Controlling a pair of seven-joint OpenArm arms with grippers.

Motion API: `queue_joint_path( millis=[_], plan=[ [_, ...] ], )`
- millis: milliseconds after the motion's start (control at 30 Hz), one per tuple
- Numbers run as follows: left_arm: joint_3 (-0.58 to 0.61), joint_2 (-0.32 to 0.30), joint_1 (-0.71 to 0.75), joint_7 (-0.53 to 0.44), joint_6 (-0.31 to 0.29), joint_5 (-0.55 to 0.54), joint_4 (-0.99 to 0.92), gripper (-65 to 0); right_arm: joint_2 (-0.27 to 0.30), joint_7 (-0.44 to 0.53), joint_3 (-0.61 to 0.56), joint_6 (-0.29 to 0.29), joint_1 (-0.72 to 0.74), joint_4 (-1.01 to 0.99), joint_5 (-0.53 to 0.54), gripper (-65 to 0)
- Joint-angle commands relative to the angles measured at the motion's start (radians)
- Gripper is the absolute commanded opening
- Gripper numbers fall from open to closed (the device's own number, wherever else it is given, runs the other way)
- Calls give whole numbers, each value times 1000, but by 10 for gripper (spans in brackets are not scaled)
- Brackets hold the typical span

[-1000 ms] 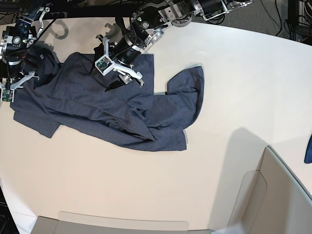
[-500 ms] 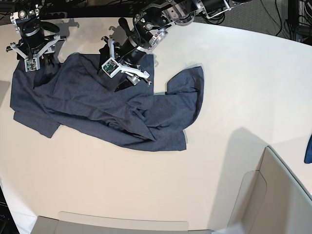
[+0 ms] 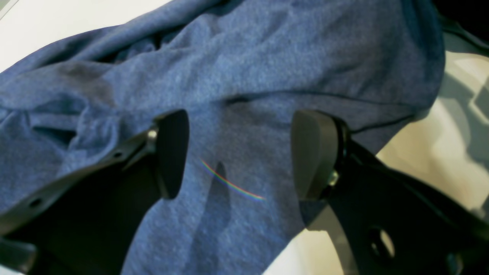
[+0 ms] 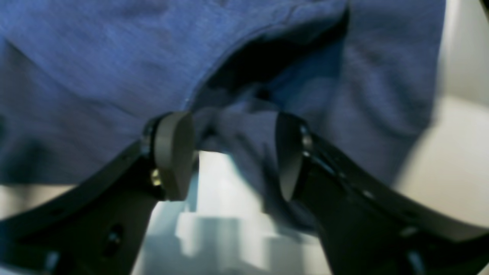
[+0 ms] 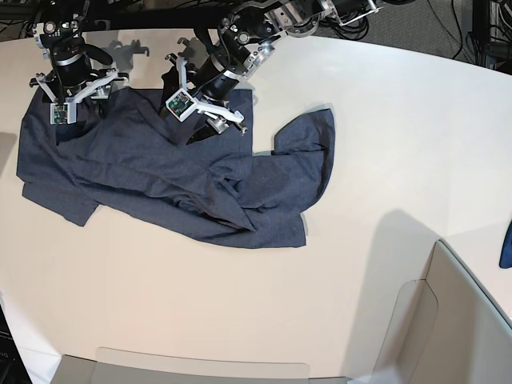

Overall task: Layout the t-shirt on the table in an organized manner, then fold the t-shirt properly
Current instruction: 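Lift and shake the shirt with both grippers, then lay it flat, then release the right gripper and regrasp the shirt collar with the left gripper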

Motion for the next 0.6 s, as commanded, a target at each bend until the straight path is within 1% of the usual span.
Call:
queue_joint_path(
  millis=[0,133,233,267,300,367,433,467,567],
  plan=[
    [-2,-7,-6,-27,5,11,16,-246,5,25,13,-2,-10,26,60,-283],
    [-2,-12,-6,-27,5,11,16,-246,4,19,94,-6,-39,23,371,-269],
    [-2,-13,-6,-27,5,11,14,-246,2,19,161,-9,-44,23,551,-268],
    [-2,-13,-6,-27,5,11,14,-246,-3,22,181,-17,-44,23,589,-268],
    [-2,-13,-6,-27,5,11,14,-246,-15,22,208,-40,-42,23,626,-268],
    [-2,-33,-6,-27,5,9,14,-246,-45,19,260,-98,-33,23,663,-267],
    [-2,-39,-6,-27,5,8,14,-246,-59,19,280,-132,-9,21,664,-267],
    [-2,-41,-5,-27,5,8,14,-246,-59,19,283,-141,-6,20,664,-267],
    [-2,-41,0,-27,5,8,14,-246,-59,19,283,-143,2,20,666,-267]
  ],
)
